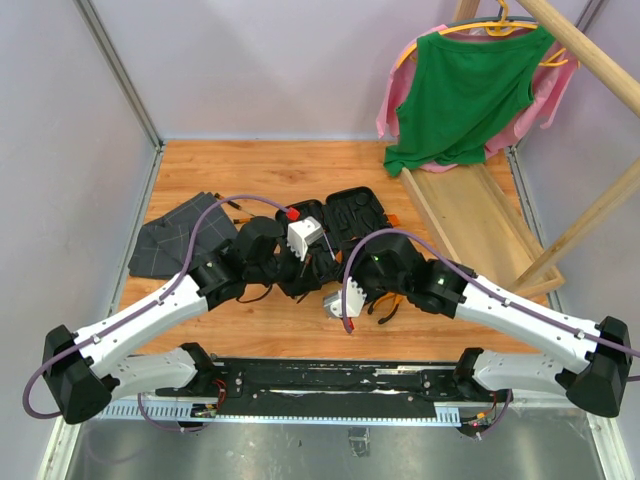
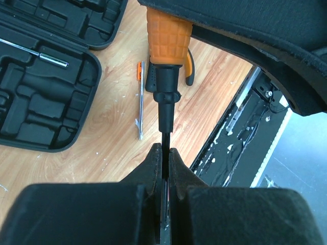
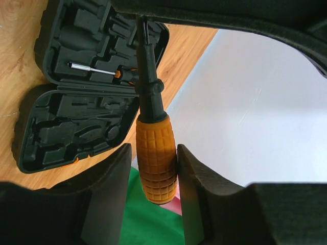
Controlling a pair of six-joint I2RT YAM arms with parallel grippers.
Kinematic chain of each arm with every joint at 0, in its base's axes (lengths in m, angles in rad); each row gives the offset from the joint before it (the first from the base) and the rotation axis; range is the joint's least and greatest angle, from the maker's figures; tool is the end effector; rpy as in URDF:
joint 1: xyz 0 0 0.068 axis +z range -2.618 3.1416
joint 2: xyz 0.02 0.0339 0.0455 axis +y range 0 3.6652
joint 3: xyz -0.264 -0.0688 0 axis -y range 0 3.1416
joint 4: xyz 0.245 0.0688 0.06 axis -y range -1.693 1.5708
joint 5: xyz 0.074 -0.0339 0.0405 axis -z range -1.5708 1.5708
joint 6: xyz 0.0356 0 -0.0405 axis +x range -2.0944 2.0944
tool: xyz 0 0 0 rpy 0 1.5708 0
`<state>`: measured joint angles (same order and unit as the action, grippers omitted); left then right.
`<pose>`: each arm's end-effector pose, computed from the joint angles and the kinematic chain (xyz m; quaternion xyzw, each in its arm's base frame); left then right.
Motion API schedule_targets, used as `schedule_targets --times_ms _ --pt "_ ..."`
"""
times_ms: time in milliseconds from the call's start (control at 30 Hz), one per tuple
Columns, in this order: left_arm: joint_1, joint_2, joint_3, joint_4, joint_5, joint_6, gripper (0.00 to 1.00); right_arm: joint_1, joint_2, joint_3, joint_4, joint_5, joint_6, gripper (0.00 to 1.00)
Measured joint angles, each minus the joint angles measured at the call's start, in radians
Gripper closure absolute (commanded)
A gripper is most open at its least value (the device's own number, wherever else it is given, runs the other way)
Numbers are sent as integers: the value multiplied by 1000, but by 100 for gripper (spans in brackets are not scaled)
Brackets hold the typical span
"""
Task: Sort the tools into containers
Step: Pick up the screwdriver from the center of the board.
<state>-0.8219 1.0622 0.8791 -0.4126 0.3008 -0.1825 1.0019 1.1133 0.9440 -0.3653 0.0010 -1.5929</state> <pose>0.1507 -0.1776 0.2979 0.3412 0.8072 -0.3390 0.3423 0.1343 0.2100 0.3124 -0.8364 0.2348 -0.1446 0.4736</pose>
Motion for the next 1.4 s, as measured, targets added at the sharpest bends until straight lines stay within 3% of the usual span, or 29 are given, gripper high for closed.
schedule_targets --times_ms 133,200,400,500,733,933,1100,1400 --pt "-4 -1 0 -4 0 2 98 -4 0 0 1 -1 8 70" --pt "-5 -1 0 -4 0 3 91 -4 0 0 -3 -1 14 73" --pt "-6 -16 0 -3 0 10 49 -8 1 0 -8 0 28 75" --pt "-6 -42 0 -2 -3 4 39 -11 -1 0 -8 0 41 75" --pt "-7 -110 0 18 -69 -22 30 -12 -29 -6 -7 0 116 72" --pt "-9 -230 -1 36 -362 -114 17 -12 -80 -97 15 -8 260 75" --pt "-9 -323 -1 51 -631 -178 16 -12 -99 -179 86 -52 500 82" --pt "-10 -305 -12 37 -820 -266 16 -12 -96 -243 242 -97 947 99"
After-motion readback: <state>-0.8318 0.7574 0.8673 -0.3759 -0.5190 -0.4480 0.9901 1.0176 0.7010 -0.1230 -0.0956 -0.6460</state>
